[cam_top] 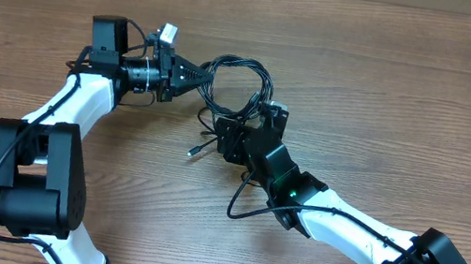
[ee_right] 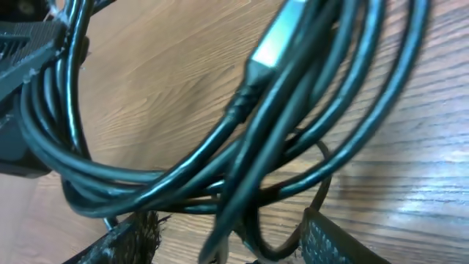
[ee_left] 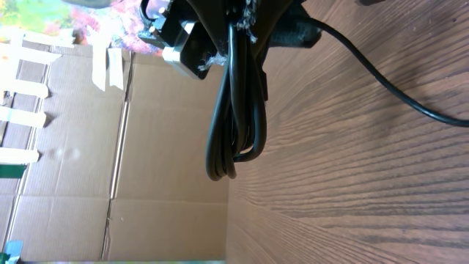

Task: Untangle cables

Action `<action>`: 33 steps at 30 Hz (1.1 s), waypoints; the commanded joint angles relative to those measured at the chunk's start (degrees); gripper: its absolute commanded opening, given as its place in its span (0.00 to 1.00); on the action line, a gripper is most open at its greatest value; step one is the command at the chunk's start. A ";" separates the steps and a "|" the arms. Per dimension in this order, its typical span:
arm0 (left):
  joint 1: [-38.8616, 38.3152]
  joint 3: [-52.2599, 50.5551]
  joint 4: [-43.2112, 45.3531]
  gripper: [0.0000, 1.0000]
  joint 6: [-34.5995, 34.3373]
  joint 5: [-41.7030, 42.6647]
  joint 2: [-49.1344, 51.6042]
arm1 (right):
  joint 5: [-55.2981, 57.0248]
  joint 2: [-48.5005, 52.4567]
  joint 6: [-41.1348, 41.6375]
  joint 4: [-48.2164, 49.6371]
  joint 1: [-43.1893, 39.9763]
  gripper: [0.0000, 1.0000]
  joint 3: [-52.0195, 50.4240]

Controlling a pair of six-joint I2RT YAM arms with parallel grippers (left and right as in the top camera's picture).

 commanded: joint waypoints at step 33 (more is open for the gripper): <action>0.11 0.48 1.36 0.04 1.01 5.42 -0.55 | 22.84 -12.85 -24.35 -7.26 -5.49 0.60 -0.50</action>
